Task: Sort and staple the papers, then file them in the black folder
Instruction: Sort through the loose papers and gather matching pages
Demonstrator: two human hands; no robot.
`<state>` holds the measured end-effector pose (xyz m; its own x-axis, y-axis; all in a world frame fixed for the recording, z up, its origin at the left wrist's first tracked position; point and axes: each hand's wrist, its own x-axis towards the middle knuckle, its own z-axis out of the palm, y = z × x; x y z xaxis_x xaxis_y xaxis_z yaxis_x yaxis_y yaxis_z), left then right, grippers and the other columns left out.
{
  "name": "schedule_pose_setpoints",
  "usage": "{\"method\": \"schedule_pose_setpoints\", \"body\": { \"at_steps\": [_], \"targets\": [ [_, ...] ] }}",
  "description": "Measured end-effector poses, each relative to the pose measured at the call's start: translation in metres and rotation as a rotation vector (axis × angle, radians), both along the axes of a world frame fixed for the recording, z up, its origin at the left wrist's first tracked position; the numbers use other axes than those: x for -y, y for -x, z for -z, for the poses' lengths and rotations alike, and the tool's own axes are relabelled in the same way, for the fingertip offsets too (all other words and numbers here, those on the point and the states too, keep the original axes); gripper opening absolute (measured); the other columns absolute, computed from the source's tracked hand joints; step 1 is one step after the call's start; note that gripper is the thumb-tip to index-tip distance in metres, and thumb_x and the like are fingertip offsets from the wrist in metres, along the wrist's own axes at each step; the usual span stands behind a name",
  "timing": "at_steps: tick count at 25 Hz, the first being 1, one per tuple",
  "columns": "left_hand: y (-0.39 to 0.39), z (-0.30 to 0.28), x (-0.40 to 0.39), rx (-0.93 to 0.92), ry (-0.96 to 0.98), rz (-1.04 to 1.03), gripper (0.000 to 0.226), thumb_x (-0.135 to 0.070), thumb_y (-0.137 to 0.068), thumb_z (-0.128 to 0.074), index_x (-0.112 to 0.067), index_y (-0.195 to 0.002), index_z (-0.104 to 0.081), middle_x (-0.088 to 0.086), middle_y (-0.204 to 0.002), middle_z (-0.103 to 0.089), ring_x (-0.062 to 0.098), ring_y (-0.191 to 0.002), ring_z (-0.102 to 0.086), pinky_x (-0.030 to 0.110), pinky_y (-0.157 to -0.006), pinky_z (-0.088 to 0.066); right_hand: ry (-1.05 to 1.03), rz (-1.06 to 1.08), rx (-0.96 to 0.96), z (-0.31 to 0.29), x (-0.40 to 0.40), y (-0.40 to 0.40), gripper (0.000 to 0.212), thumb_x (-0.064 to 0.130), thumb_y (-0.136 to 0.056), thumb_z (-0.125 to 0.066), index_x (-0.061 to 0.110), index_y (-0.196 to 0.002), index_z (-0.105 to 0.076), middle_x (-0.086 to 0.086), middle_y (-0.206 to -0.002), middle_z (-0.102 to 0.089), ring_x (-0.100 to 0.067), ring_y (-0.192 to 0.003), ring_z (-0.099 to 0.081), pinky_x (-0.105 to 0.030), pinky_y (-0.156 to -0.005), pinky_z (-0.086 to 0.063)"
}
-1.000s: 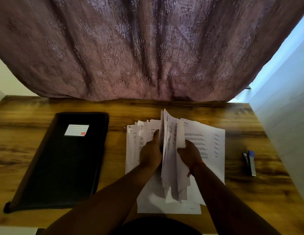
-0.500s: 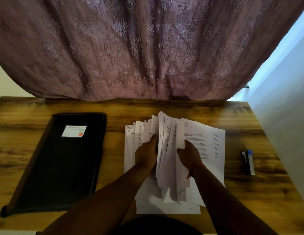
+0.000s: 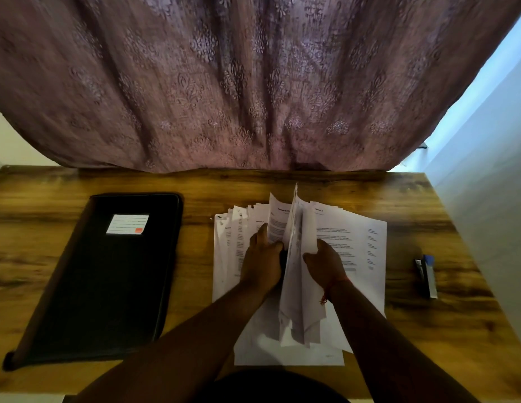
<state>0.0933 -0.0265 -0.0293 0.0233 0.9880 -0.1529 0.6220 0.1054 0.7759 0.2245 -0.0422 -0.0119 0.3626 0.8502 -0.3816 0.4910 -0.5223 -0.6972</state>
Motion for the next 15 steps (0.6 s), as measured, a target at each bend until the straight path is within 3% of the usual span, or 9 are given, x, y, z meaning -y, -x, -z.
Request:
{"method": "schedule_pose_setpoints", "body": {
  "at_steps": [4,8,12,15],
  "targets": [
    [0.006,0.005,-0.002,-0.280,-0.042,0.026,0.031,-0.026,-0.096,-0.058,-0.017,-0.126,-0.058,0.008,-0.154,-0.033,0.030,-0.139,-0.037,0.044,-0.114,-0.035,-0.018,0.006,-0.028,0.000,0.001,-0.001,0.034,0.011,-0.094,-0.058,0.009,-0.128,-0.054,-0.013,-0.125,-0.058,-0.033,-0.119,-0.053,-0.045,-0.102,-0.044],
    [0.009,0.003,0.000,-0.254,-0.056,0.050,0.034,-0.021,-0.096,-0.060,-0.015,-0.128,-0.055,0.006,-0.151,-0.039,0.027,-0.132,-0.047,0.039,-0.110,-0.040,-0.037,-0.001,-0.038,0.000,0.002,-0.001,0.031,0.011,-0.094,-0.058,0.011,-0.125,-0.055,-0.012,-0.121,-0.060,-0.032,-0.118,-0.055,-0.046,-0.101,-0.045],
    [0.009,0.000,0.003,-0.164,-0.083,0.071,0.018,-0.029,-0.094,-0.064,-0.020,-0.109,-0.059,0.000,-0.119,-0.065,0.020,-0.110,-0.063,0.038,-0.100,-0.051,-0.025,-0.019,-0.017,-0.003,0.002,-0.002,0.034,0.011,-0.094,-0.059,0.010,-0.127,-0.054,-0.012,-0.123,-0.059,-0.032,-0.118,-0.054,-0.045,-0.101,-0.045],
    [0.008,-0.008,0.003,-0.110,-0.107,0.025,0.021,-0.026,-0.094,-0.064,-0.020,-0.111,-0.054,0.002,-0.120,-0.065,0.022,-0.112,-0.063,0.043,-0.099,-0.052,-0.025,-0.046,0.028,-0.005,0.002,-0.007,0.034,0.012,-0.094,-0.059,0.008,-0.127,-0.053,-0.013,-0.124,-0.058,-0.033,-0.118,-0.054,-0.044,-0.101,-0.045]
  ]
}}
